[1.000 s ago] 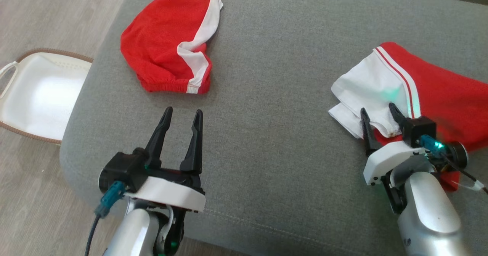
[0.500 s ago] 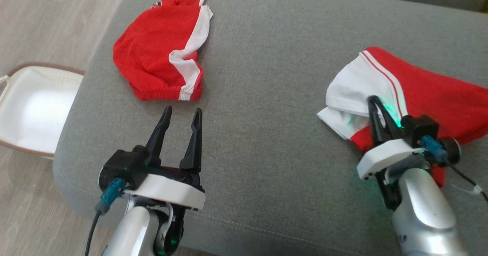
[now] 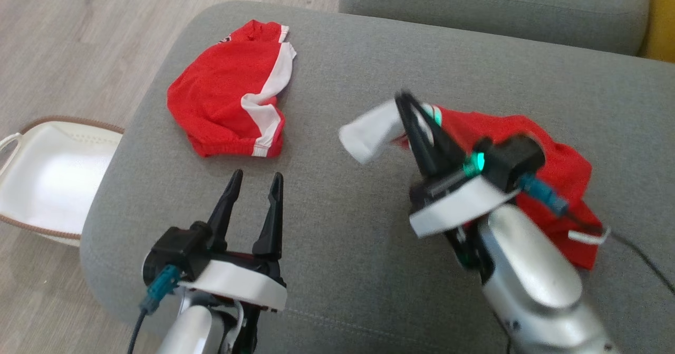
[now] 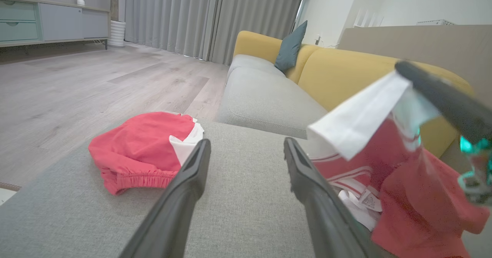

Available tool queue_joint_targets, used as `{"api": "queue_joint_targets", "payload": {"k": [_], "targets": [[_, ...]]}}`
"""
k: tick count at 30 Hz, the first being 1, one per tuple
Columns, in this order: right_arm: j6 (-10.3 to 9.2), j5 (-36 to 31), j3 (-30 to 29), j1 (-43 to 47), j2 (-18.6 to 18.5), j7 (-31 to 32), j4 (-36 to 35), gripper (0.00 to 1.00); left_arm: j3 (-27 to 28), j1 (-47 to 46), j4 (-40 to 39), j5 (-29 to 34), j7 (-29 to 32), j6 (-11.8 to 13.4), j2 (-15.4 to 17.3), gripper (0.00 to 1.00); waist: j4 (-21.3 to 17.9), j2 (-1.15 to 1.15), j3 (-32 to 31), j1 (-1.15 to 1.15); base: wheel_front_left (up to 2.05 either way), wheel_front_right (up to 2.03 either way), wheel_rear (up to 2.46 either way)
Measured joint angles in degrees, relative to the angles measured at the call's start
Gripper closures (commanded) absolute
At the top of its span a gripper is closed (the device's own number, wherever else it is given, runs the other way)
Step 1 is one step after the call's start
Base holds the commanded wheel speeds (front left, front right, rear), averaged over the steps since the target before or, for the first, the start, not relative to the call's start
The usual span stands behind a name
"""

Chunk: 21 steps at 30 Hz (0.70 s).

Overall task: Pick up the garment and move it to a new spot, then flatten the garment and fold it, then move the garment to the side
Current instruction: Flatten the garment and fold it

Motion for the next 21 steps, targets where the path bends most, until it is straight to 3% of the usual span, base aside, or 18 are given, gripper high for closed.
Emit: {"api": "queue_joint_targets", "payload": {"k": [6, 10, 12, 18, 21], "targets": [[0.00, 3.1, 0.3, -8.5, -0.1, 0.7, -4.0, 1.00, -0.7, 0.4, -0.5, 0.0, 0.0, 0.2, 0.0, 0.00, 0.9, 0.00, 0.9, 0.00, 0.00, 0.00, 0.00], [0.00, 3.4, -2.5, -15.8, -0.6, 3.6, -2.7, 1.00, -0.7, 0.3, -0.9, -0.6, 0.0, 0.5, 0.0, 0.00, 1.7, 0.00, 2.5, 0.00, 0.00, 0.00, 0.00], [0.00, 4.1, -5.3, -19.0, -1.7, 5.0, -0.3, 1.00, -0.9, 0.1, -1.0, -1.0, 0.0, 0.5, 0.0, 0.00, 2.2, 0.00, 3.5, 0.00, 0.00, 0.00, 0.00], [0.00, 3.9, -14.2, -26.1, -10.3, 7.3, 12.1, 1.00, -2.5, -2.6, -1.6, -1.6, 0.0, 0.5, 0.0, 0.00, 3.9, 0.00, 7.2, 0.00, 0.00, 0.00, 0.00], [0.00, 2.1, -17.7, -29.7, -12.1, 8.8, 20.3, 1.00, -2.6, -3.8, -1.6, -2.2, 0.0, 0.5, 0.0, 0.00, 4.4, 0.00, 9.1, 0.00, 0.00, 0.00, 0.00]]}}
